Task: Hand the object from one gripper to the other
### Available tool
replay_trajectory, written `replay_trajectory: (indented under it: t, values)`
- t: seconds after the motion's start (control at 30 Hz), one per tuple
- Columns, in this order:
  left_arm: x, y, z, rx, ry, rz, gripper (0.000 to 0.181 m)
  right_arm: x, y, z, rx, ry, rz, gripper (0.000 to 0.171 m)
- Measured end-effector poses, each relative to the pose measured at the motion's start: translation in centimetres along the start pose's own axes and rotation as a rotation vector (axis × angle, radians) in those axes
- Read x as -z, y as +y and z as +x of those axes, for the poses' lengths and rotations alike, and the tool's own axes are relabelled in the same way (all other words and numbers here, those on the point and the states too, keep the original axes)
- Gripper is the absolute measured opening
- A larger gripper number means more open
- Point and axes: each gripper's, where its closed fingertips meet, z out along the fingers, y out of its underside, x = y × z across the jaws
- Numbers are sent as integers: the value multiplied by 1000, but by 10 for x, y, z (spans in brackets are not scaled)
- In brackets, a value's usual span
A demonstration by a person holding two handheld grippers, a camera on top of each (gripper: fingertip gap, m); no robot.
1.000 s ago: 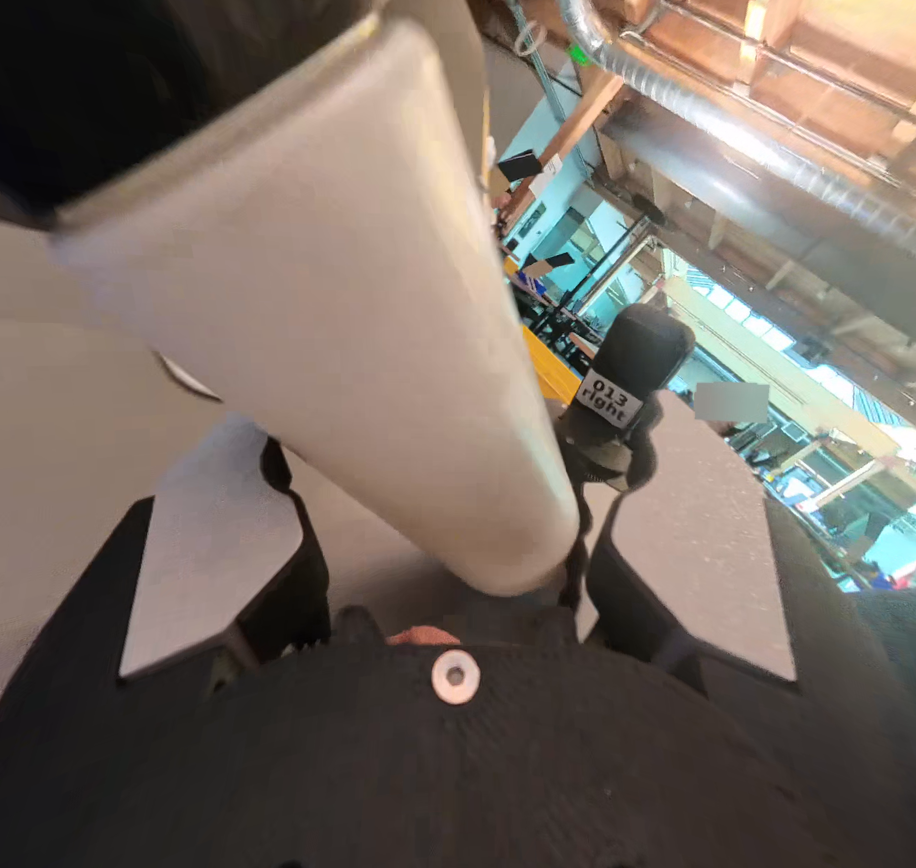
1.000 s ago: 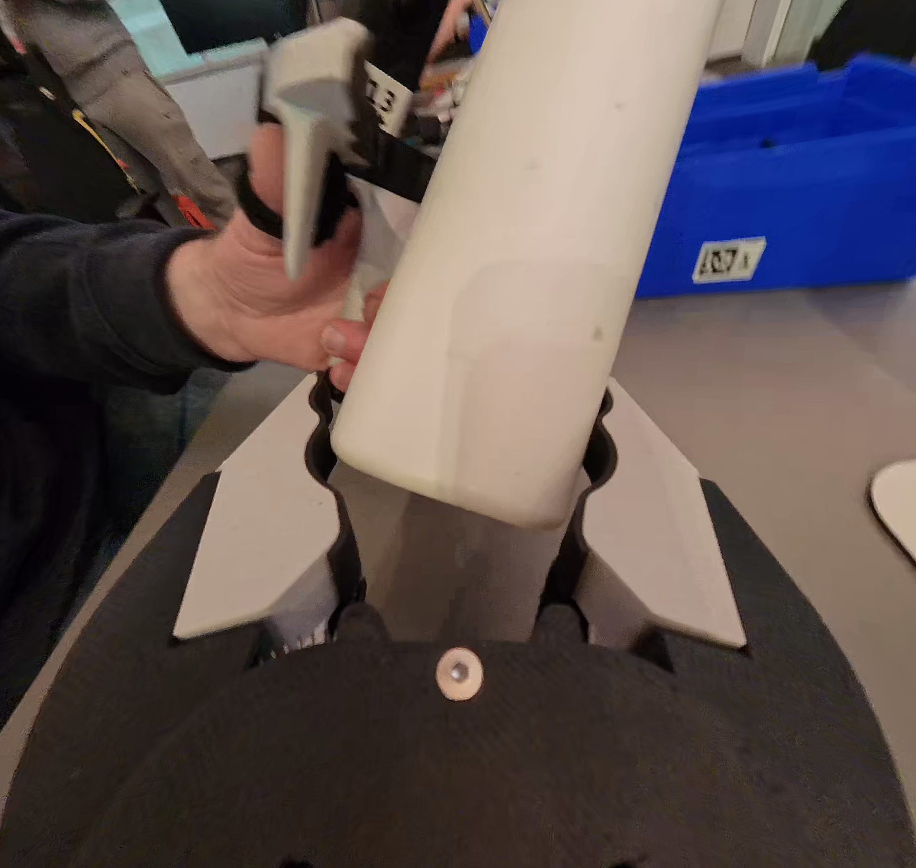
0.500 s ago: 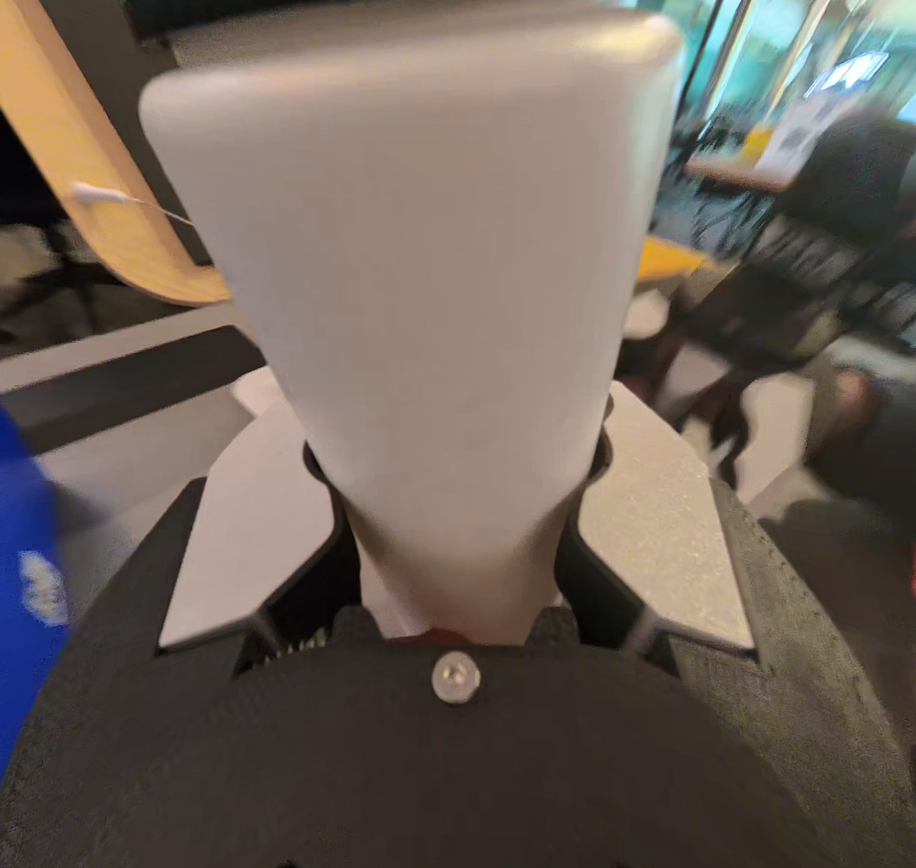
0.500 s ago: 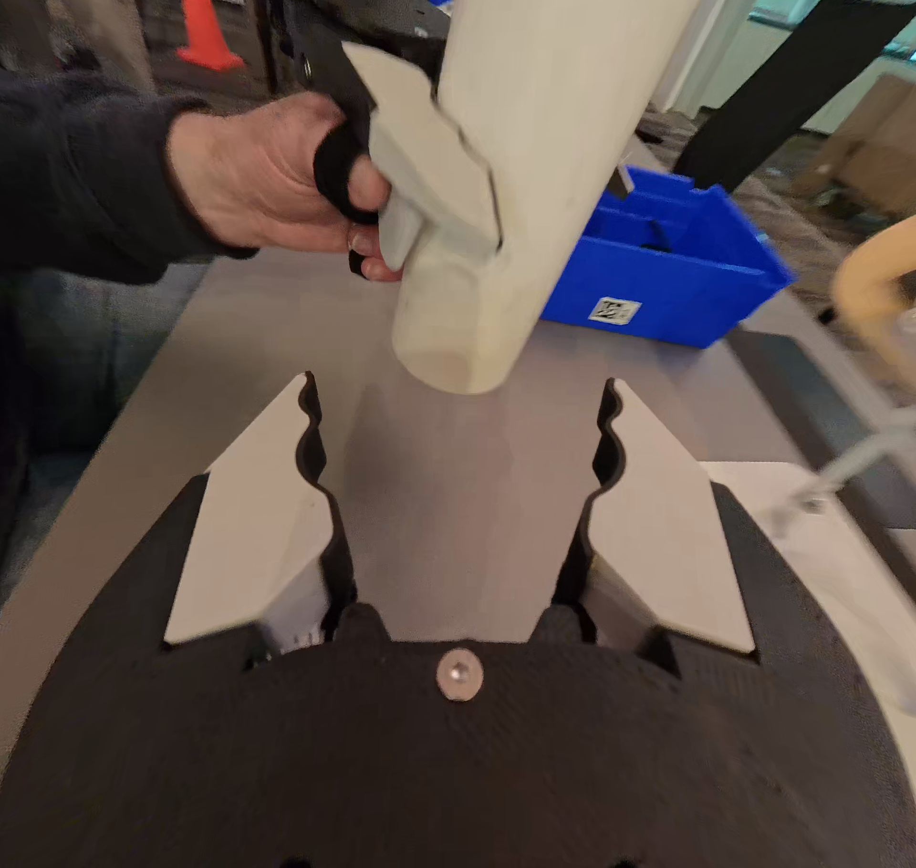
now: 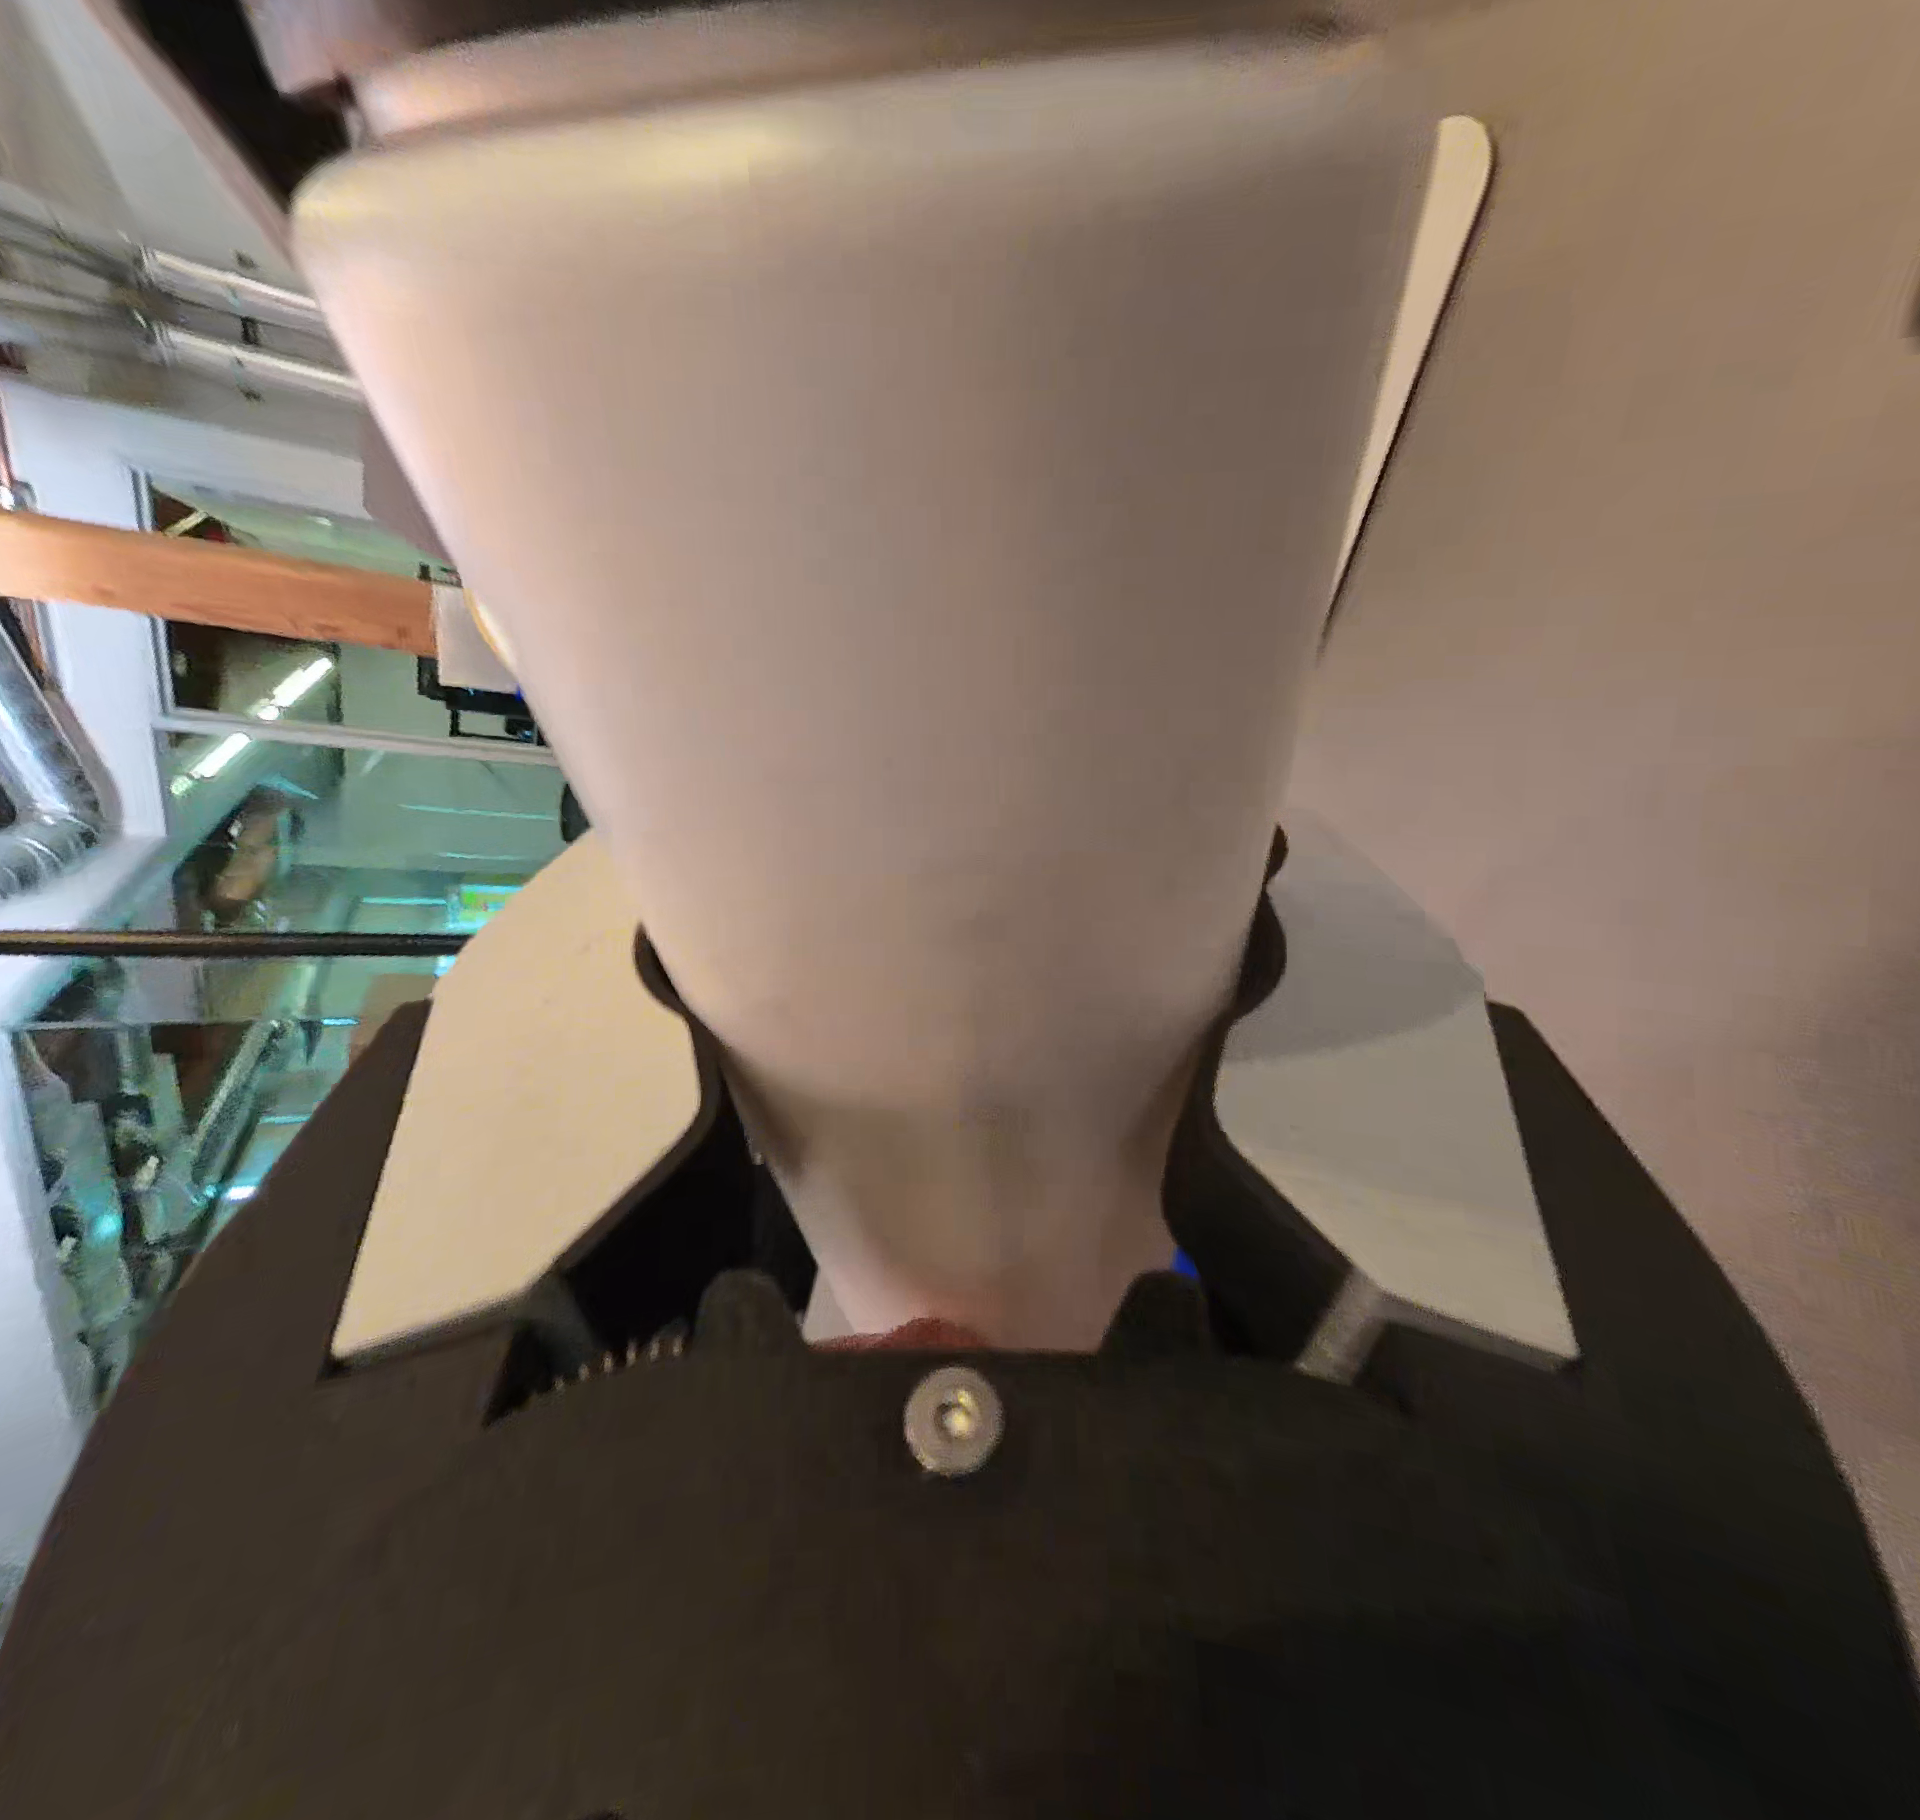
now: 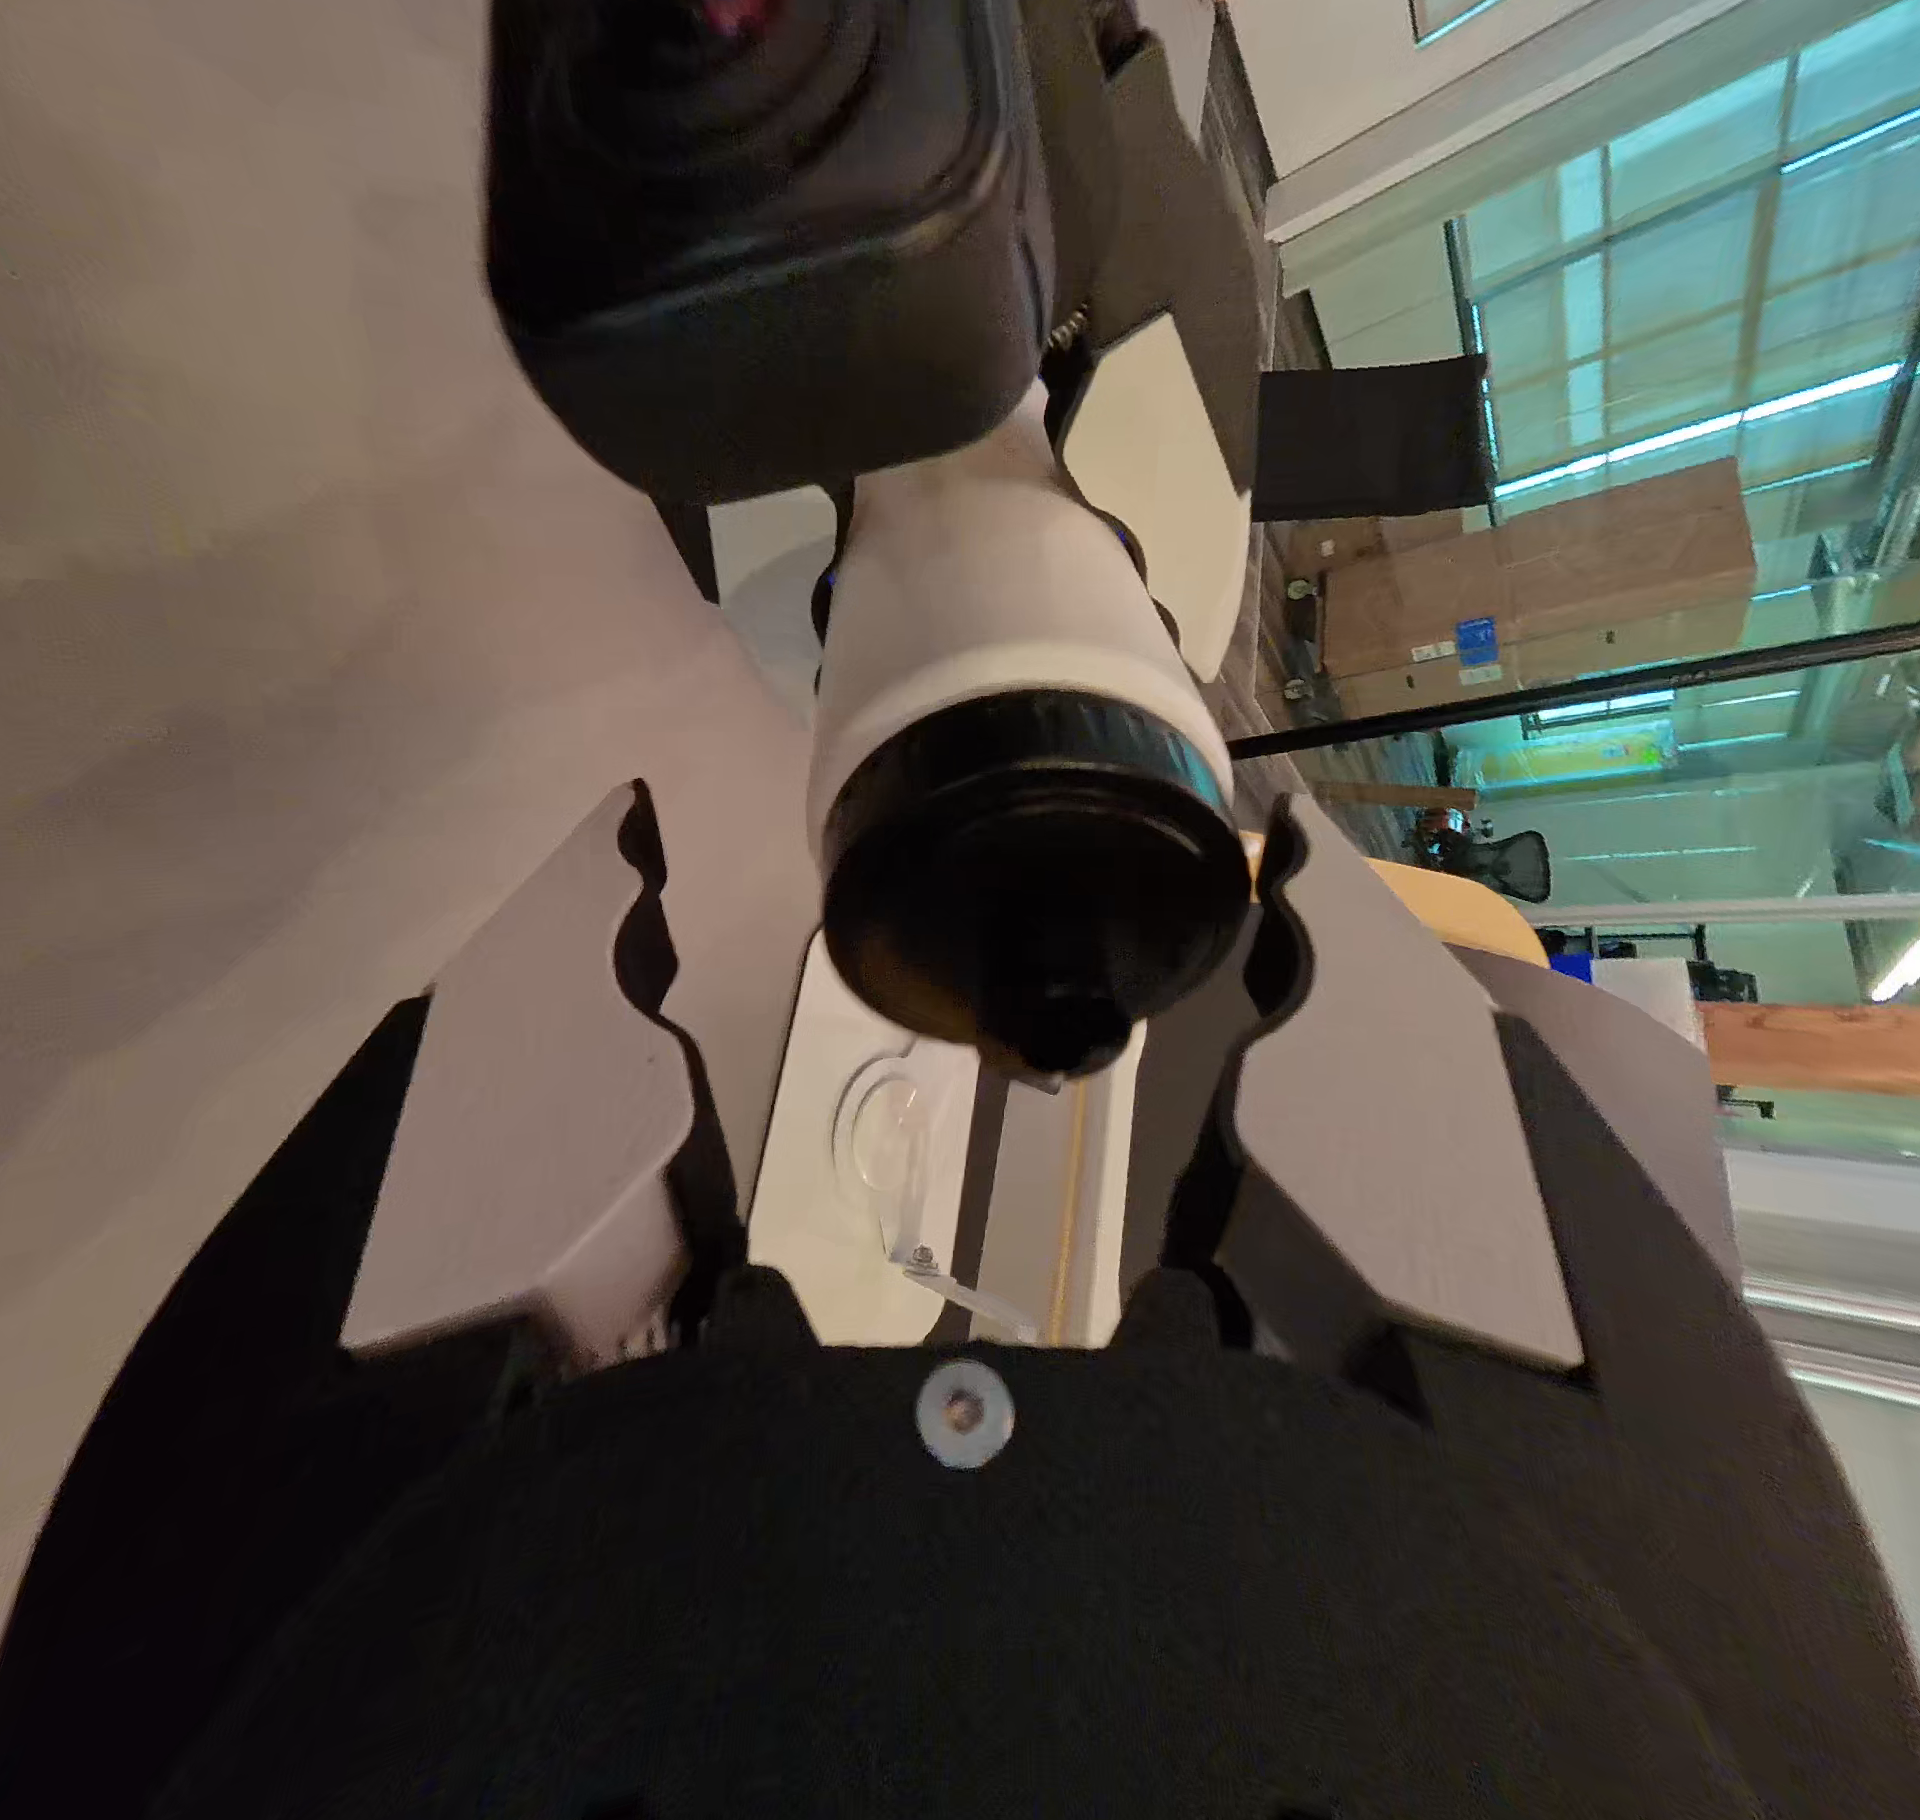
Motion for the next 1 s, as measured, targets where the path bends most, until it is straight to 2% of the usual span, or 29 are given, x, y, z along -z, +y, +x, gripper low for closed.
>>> replay_trajectory:
  t: [0.1, 0.4, 0.6, 0.7, 0.77, 0.9, 1.0]
  values:
    - [2, -6, 3, -67, -4, -8, 101, 0, 2, 4, 21, 39, 10, 83]
    - [3, -17, -1, -91, -19, 28, 102, 12, 1, 7, 44, 83, 34, 82]
    - [10, -29, -16, -143, -81, 53, 103, 26, -1, 16, 55, 142, 37, 82]
    - [17, -32, -27, -122, -101, 79, 99, 37, 2, 24, 34, 178, 41, 82]
    - [24, -29, -40, -103, -142, 95, 103, 47, 5, 30, -3, 204, 59, 82]
    - [43, -21, -62, 179, -125, 240, 110, 77, 6, 47, -170, 283, 185, 82]
    - [64, -16, -82, 624, -57, 485, 112, 100, 10, 57, -344, 353, 333, 82]
